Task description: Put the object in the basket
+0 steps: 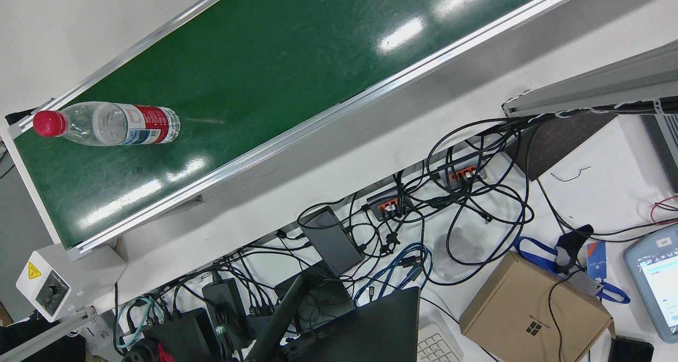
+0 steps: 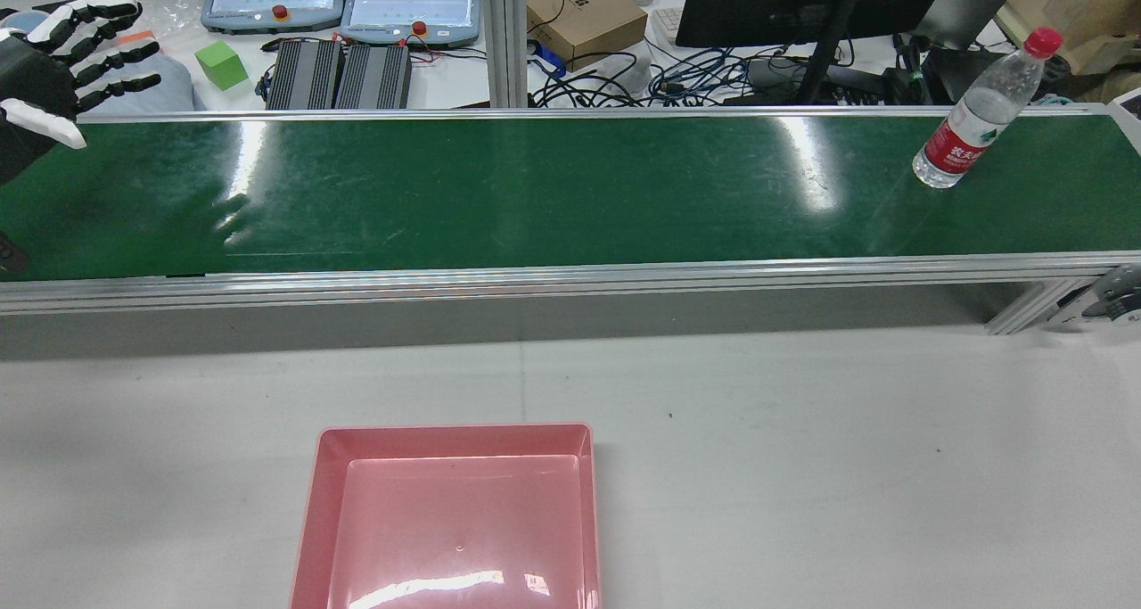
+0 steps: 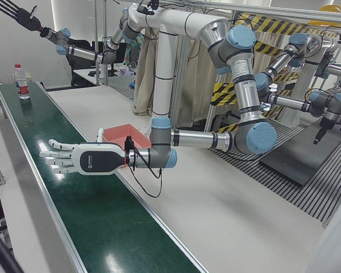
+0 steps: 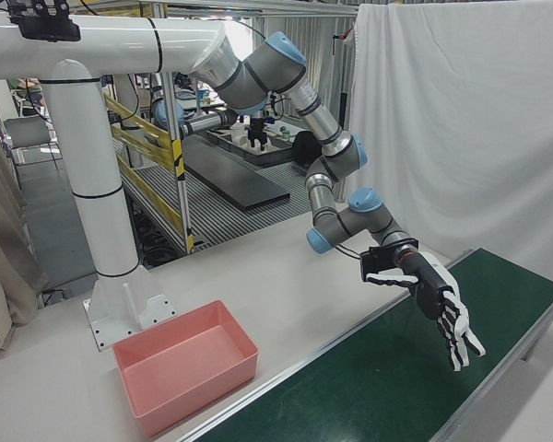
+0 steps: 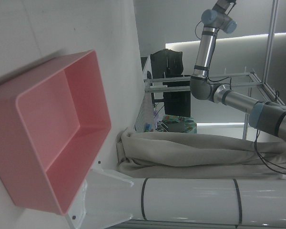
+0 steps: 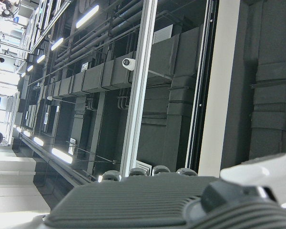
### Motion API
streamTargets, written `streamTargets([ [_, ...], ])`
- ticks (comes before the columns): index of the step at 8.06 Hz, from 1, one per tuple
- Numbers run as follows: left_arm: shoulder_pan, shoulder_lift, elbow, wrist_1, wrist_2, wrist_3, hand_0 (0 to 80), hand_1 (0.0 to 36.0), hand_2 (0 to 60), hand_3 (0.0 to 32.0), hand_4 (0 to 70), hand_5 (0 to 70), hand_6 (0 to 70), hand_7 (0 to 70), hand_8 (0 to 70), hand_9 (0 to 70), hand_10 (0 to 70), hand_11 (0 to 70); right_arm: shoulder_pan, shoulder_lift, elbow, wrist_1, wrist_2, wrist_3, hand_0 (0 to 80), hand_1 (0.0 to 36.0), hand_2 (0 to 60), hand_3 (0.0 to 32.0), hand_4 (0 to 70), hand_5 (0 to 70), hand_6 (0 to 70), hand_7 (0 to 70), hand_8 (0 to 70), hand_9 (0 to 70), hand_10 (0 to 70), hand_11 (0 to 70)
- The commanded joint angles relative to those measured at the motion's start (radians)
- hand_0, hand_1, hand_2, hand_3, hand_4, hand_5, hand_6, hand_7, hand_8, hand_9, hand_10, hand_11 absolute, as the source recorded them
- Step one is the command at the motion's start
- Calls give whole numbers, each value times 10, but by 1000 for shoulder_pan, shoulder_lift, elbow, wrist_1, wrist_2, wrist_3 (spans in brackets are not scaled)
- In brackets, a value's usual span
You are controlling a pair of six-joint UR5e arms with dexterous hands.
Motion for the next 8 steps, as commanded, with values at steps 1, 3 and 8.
streamTargets([
  [1,-2,0,0,0,0,-1,550,61,0,124,3,292,45,32,94,104,75,124,0,0,0,0,0,1,0,0,0,0,0,0,0,0,0,0,0,0],
  [3,-2,0,0,0,0,-1,550,62,0,124,6,292,48,33,96,108,77,127,0,0,1,0,0,1,0,0,0,0,0,0,0,0,0,0,0,0],
  [8,-8,2,0,-5,-1,-1,558,76,0,124,35,270,60,36,91,87,106,170,0,0,0,0,0,1,0,0,0,0,0,0,0,0,0,0,0,0],
])
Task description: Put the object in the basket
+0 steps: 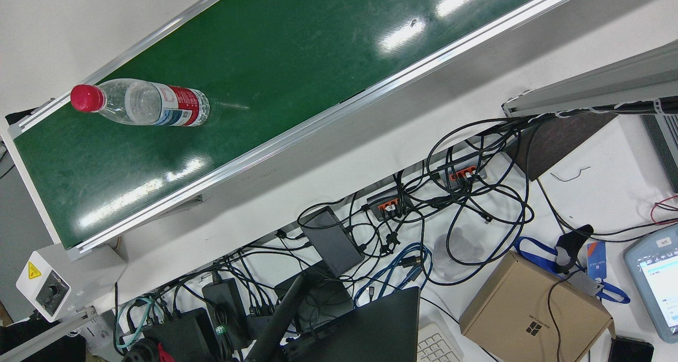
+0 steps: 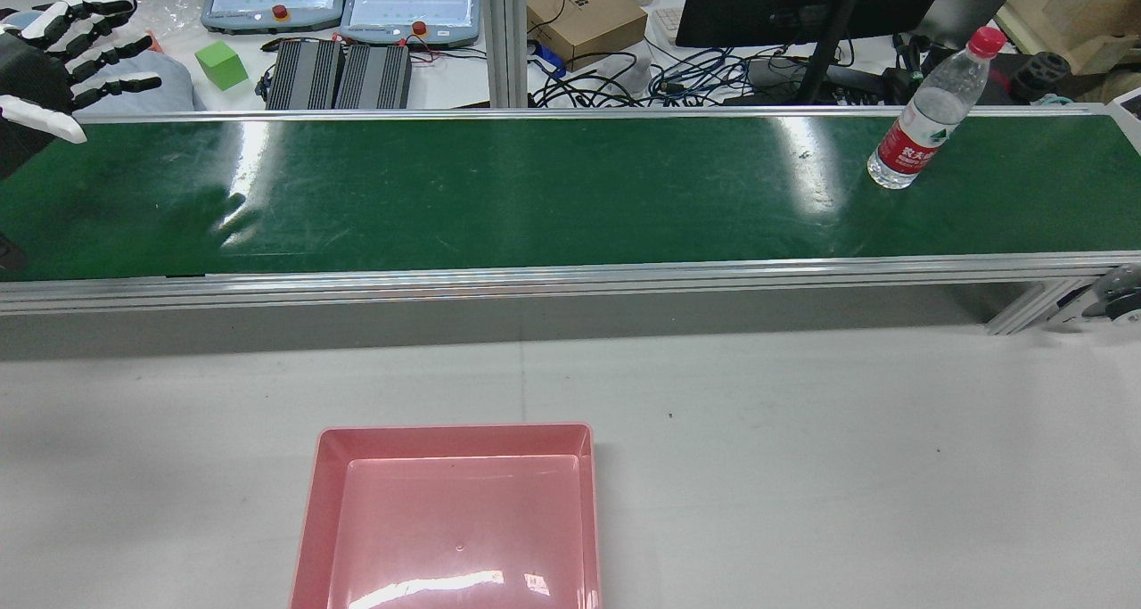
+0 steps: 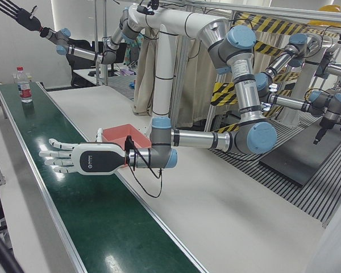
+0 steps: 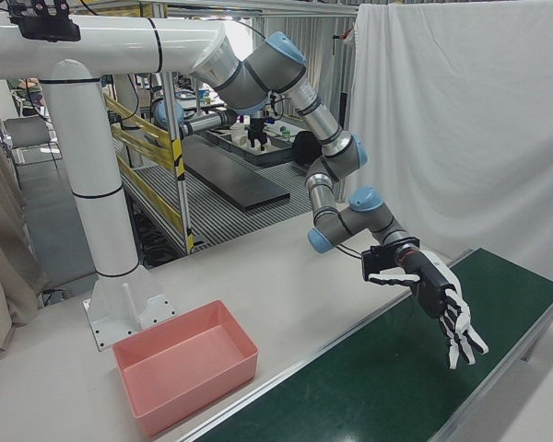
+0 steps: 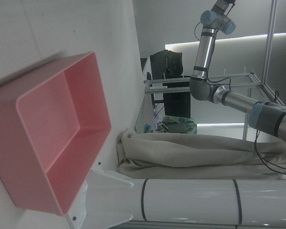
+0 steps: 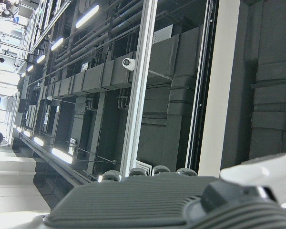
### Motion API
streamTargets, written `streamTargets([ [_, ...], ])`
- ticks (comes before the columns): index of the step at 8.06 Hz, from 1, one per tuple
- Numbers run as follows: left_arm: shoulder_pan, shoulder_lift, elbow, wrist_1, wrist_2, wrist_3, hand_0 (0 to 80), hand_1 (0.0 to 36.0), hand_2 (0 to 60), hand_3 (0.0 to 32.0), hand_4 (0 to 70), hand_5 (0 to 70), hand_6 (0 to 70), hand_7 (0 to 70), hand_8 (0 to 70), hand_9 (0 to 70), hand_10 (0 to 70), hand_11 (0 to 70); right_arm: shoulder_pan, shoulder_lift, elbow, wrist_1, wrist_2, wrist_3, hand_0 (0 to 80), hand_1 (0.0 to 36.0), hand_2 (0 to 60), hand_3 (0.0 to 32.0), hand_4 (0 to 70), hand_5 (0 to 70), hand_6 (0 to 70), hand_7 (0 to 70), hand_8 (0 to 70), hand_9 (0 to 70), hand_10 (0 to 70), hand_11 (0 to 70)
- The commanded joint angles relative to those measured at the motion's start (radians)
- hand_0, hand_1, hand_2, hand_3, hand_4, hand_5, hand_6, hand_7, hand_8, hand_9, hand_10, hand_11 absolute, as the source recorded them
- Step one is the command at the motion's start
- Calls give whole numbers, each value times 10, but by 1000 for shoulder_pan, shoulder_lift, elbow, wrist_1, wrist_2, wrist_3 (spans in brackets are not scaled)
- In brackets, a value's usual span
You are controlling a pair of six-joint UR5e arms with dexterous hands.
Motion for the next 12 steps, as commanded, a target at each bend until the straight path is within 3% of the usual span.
streamTargets([
  [1,-2,1,-1,-1,0,0,560,79,0,112,41,256,65,43,98,98,96,155,0,0,0,0,0,0,0,0,0,0,0,0,0,0,0,0,0,0],
  [12,-2,-1,-3,-1,1,-3,550,67,0,118,7,283,47,31,90,98,74,122,0,0,0,0,0,0,0,0,0,0,0,0,0,0,0,0,0,0],
])
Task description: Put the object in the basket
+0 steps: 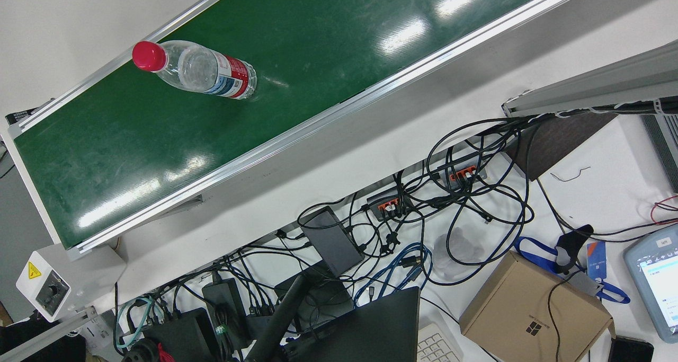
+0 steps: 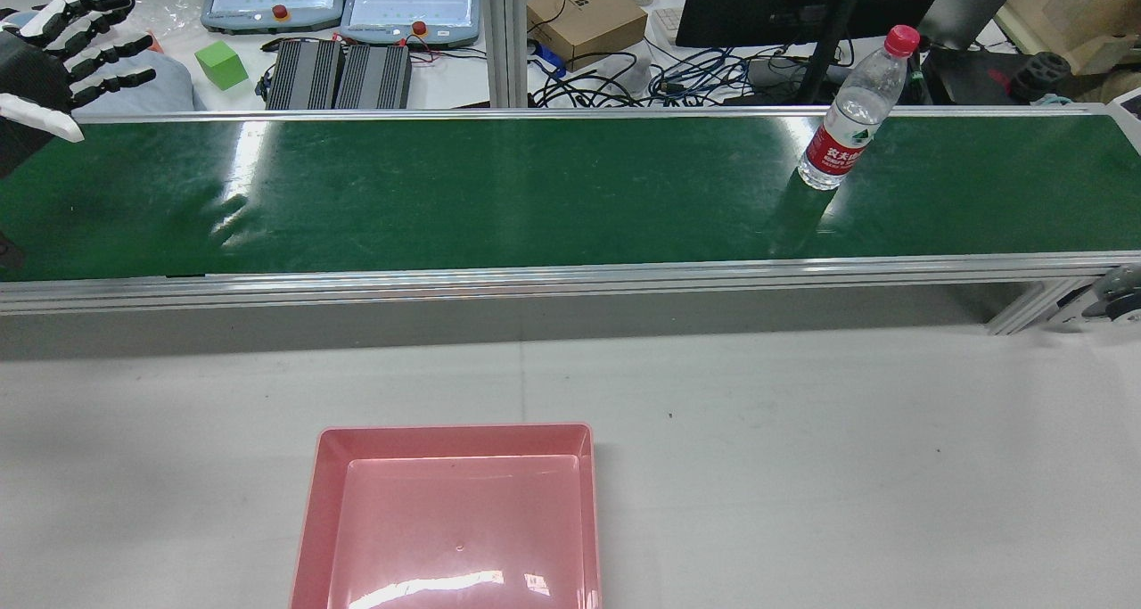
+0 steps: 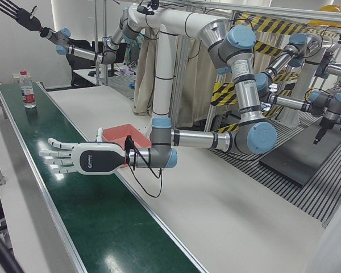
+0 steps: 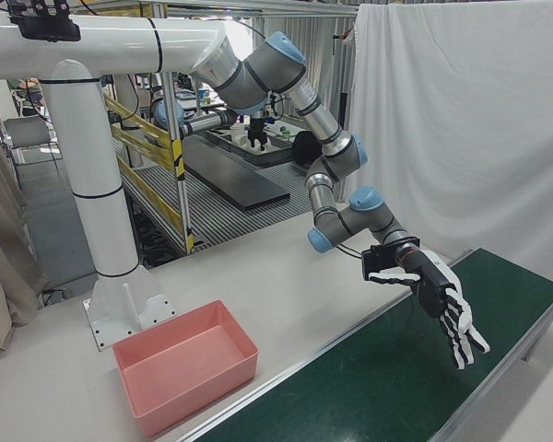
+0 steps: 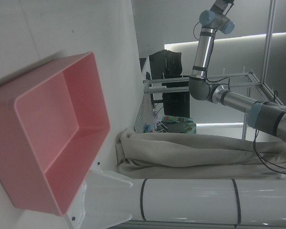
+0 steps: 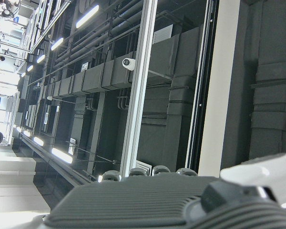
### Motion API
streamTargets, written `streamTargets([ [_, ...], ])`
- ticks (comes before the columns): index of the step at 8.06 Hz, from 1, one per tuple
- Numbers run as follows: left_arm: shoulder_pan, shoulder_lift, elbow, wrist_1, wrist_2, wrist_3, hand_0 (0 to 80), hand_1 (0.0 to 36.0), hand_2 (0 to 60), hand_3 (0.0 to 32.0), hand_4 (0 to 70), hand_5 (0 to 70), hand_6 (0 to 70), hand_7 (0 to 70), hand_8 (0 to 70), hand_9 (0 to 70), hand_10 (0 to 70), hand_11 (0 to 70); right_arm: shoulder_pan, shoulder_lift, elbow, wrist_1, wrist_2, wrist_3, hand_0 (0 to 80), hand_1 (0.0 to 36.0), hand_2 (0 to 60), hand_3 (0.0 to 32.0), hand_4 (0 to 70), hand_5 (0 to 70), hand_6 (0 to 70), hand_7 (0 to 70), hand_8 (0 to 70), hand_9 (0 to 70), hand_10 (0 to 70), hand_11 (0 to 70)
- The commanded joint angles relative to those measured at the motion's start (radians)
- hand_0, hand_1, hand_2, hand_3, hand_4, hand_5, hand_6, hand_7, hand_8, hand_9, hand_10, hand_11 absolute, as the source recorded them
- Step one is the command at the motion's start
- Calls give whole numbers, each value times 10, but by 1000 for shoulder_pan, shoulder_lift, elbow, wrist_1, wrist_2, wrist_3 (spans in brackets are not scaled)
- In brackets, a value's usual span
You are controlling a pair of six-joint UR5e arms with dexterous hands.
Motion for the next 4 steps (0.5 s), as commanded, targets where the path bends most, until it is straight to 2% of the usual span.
streamTargets([
  [1,0,0,-2,0,0,0,553,67,0,118,8,279,44,31,87,94,72,119,0,0,0,0,0,1,0,0,0,0,0,0,0,0,0,0,0,0],
  [4,-2,0,-2,0,0,-3,550,68,0,114,40,291,57,41,114,115,83,134,0,0,2,0,0,1,0,0,0,0,0,0,0,0,0,0,0,0],
])
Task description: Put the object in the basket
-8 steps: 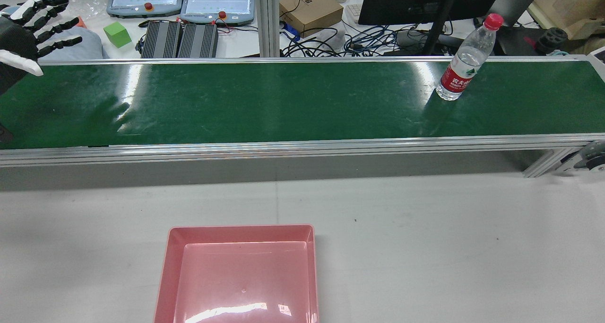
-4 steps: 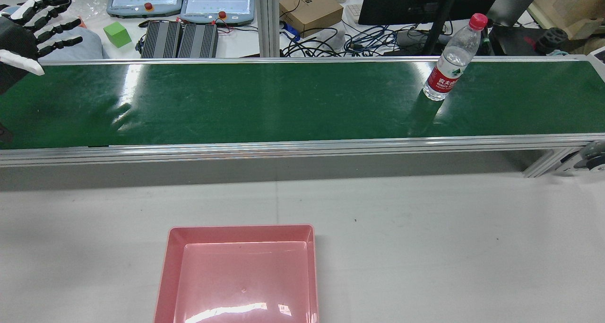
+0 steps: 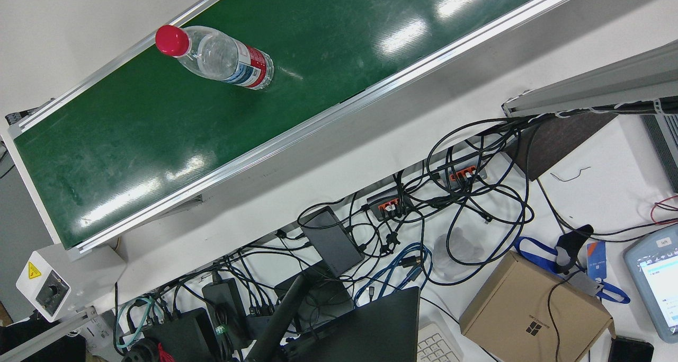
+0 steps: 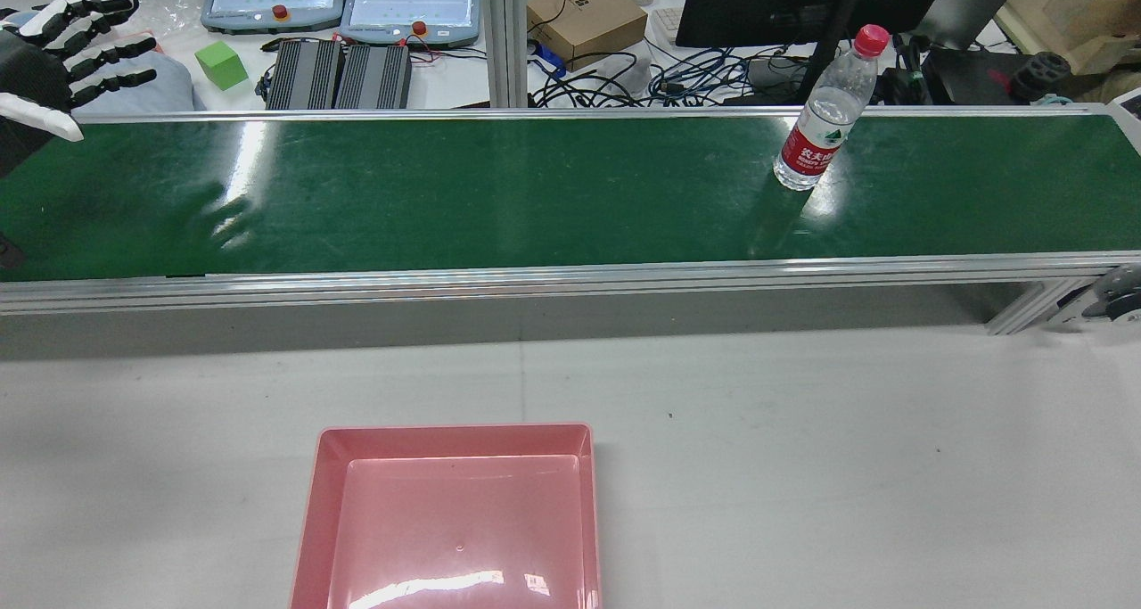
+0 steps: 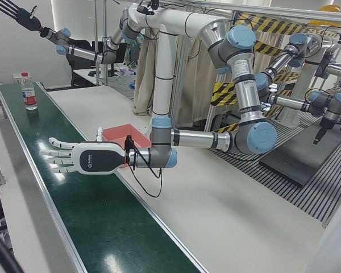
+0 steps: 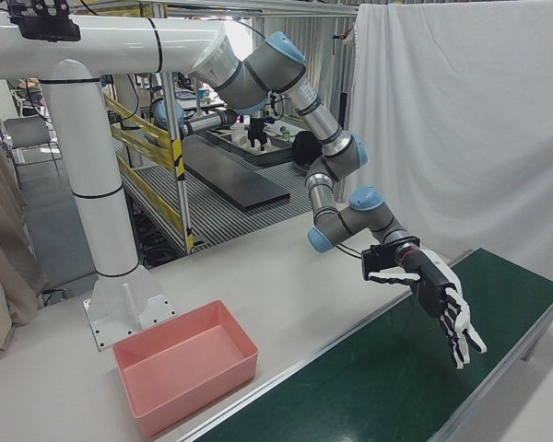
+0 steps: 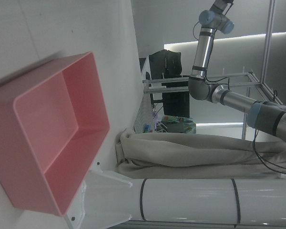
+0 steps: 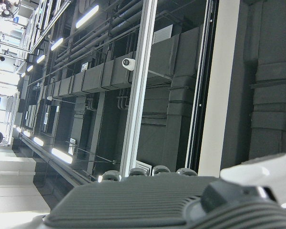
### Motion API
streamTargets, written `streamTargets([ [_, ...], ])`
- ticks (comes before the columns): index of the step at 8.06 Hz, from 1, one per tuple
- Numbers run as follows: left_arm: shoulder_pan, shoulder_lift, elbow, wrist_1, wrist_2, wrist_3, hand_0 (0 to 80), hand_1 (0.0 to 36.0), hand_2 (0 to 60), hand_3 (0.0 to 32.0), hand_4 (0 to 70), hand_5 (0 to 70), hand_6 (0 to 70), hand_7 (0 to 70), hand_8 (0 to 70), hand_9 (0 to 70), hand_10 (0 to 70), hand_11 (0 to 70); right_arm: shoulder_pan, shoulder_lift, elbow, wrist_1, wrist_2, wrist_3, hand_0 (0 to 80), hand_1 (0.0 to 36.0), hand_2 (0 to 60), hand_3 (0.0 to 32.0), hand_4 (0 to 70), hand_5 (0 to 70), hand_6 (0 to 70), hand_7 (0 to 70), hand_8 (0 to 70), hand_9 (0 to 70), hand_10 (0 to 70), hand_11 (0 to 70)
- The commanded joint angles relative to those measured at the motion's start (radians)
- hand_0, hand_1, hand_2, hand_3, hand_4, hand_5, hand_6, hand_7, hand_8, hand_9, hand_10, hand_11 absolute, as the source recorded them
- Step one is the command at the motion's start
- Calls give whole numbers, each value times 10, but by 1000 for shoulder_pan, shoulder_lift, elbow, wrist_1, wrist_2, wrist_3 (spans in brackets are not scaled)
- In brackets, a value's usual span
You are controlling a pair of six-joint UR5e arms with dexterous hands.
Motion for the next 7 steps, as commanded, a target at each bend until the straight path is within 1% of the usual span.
streamTargets([
  [1,-1,0,0,0,0,-1,552,68,0,114,40,290,56,40,111,111,84,136,0,0,0,0,0,0,0,0,0,0,0,0,0,0,0,0,0,0],
  [7,-1,0,0,0,0,-1,555,70,0,116,42,296,55,37,108,105,83,135,0,0,0,0,0,0,0,0,0,0,0,0,0,0,0,0,0,0],
])
